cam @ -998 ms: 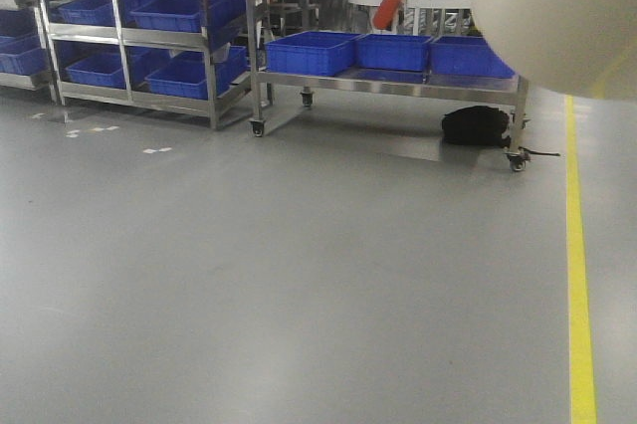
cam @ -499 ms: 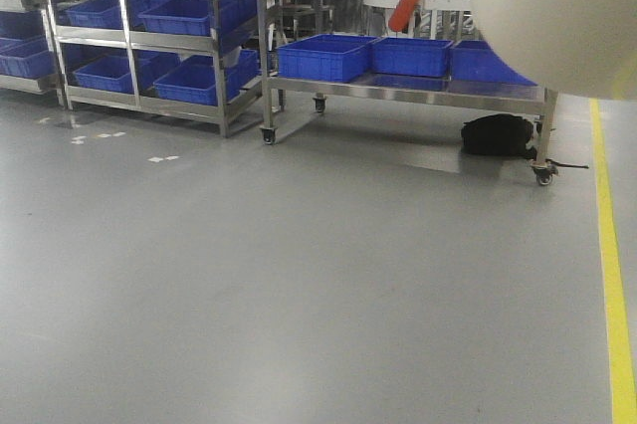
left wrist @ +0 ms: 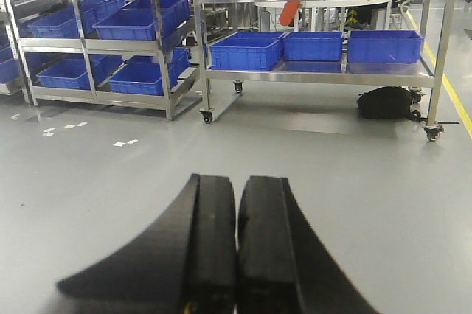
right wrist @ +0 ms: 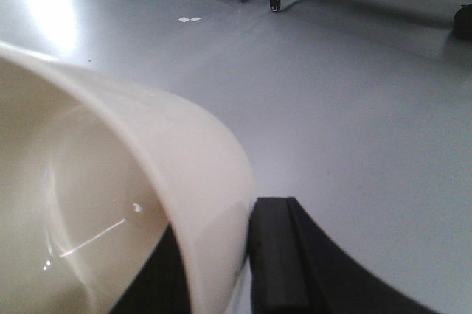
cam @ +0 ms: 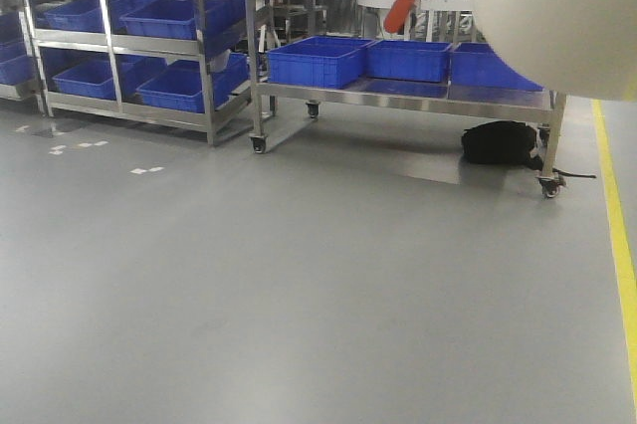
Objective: Move white bin to right shelf second layer
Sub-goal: 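Drive past the racks of blue bins carrying the white bin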
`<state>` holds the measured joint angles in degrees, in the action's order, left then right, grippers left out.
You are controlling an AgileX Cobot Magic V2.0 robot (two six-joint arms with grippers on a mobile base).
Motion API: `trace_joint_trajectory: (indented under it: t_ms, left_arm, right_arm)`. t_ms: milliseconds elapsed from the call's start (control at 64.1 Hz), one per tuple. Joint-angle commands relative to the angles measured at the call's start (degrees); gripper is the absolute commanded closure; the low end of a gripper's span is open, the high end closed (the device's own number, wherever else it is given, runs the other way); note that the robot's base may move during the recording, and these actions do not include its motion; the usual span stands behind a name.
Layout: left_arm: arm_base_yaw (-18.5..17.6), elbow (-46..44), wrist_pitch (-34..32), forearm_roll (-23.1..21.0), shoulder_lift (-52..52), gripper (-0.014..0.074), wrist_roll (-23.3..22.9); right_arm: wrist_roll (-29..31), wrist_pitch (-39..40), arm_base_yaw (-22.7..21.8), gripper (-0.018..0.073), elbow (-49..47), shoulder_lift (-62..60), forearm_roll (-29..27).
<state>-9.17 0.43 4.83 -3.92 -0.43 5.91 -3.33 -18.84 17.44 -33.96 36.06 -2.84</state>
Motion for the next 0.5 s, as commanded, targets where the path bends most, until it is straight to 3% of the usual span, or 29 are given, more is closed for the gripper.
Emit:
trace_joint_trajectory:
  t_ms: [0, 483]
  left_arm:
    - [0.0, 2.1, -4.8, -0.3, -0.8, 0.0512, -0.2]
    - [0.0, 2.1, -4.8, -0.3, -0.8, 0.0512, -0.2]
  right_arm:
    - [0.2, 6.1, -0.4, 0.0503, -1.9, -0.1, 0.0]
    - [0.2, 6.1, -0.4, 0.0503, -1.9, -0.1, 0.0]
